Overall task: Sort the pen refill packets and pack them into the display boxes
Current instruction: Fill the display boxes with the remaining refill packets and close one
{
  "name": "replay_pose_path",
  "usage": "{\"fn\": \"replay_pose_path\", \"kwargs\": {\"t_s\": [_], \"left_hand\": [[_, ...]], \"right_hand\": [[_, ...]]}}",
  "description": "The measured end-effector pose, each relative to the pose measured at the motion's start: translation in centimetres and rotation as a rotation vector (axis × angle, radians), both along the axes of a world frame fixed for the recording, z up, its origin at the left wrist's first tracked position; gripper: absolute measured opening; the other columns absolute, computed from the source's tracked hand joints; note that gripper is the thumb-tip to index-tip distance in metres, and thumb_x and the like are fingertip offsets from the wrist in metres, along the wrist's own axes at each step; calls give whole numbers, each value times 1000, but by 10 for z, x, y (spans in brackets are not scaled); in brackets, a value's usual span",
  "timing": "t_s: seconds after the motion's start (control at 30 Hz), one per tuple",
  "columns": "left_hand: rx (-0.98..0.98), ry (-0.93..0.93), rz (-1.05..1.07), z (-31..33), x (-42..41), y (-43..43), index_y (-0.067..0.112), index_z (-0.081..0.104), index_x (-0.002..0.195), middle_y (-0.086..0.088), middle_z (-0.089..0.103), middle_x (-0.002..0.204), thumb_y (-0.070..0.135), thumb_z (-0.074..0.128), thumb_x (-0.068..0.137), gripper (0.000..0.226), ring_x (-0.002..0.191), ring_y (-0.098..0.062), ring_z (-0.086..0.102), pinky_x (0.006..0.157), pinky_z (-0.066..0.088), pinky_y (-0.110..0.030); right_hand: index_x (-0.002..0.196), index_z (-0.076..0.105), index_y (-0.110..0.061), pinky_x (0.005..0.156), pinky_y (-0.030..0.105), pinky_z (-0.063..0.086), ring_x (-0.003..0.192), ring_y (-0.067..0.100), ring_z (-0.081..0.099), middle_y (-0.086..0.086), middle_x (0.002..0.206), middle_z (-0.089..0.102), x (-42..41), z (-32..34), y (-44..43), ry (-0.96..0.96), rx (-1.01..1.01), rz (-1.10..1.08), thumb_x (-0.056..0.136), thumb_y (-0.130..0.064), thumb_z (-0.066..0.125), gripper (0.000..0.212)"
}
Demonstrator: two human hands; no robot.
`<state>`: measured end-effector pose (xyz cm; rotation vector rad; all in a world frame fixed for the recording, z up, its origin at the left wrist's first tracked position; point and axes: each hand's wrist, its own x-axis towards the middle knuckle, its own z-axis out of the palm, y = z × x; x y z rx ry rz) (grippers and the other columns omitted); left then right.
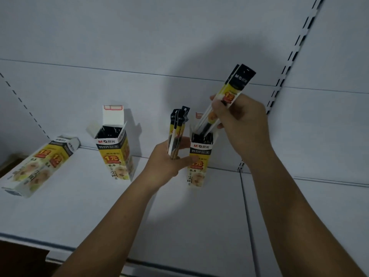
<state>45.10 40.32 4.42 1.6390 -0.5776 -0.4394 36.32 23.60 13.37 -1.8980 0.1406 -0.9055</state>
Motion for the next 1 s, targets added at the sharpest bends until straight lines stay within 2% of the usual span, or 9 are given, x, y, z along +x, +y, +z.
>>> {"fn": "replay_pose_path", "kwargs": {"t_s": [0.13,0.27,0.43,0.53,0.63,0.73,0.83,0.9,1.0], "left_hand": [[-18,-32,-52,-2,4,0,29,69,107,16,69,63,13,83,87,30,45,-4,45,46,39,-20],[-21,-83,-72,-5,11,-1,40,68,106,20,76,86,18,87,84,37,53,1,55,52,43,-15],[-42,-97,-115,-4,14,0,38,68,108,18,76,105,18,87,84,37,61,4,59,56,44,-13],[-54,-96,-119,-4,15,0,32,69,109,15,77,110,15,87,83,36,60,3,60,55,44,-14],[-84,-79,-129,-2,12,-1,28,70,108,11,77,111,9,86,83,35,61,7,62,54,44,-8],[-85,-80,-137,-1,12,0,28,70,107,11,78,110,10,86,83,34,60,6,62,53,43,-9],[-84,-79,-132,1,10,2,32,69,104,14,78,106,10,86,84,34,59,5,62,53,44,-9],[-104,-64,-134,2,8,2,30,68,103,11,78,103,6,85,84,35,59,7,62,54,44,-7],[-125,-59,-135,4,5,2,31,67,101,13,77,103,3,84,84,37,60,8,63,54,44,-6]], "right_hand": [[109,75,-28,70,34,62,82,20,73,-3,85,77,-6,5,-2,14,-26,-44,103,-23,64,13],[111,76,-18,67,23,58,82,16,74,2,86,77,-9,5,-1,69,-20,-21,103,-21,64,15],[104,77,-24,72,23,59,80,11,74,-5,83,77,-8,0,1,149,-95,-60,100,-23,68,10],[93,76,-33,71,17,54,78,7,72,-9,81,76,-7,-3,7,200,-160,-43,98,-25,70,11],[90,76,-28,66,5,42,78,0,69,-12,79,76,-7,-2,8,227,-214,-60,96,-30,72,8],[76,68,-26,63,6,40,68,-3,62,-17,68,69,-8,7,6,179,-201,-111,95,-31,74,20],[70,58,-4,56,10,34,56,2,45,0,61,56,-8,10,1,109,-208,-180,95,-27,74,38],[71,60,0,55,13,34,56,4,45,11,64,59,-7,7,2,139,-230,-149,95,-27,75,38],[72,67,-9,58,10,38,60,6,56,-2,64,64,-4,-5,2,277,-317,-106,94,-27,76,29]]}}
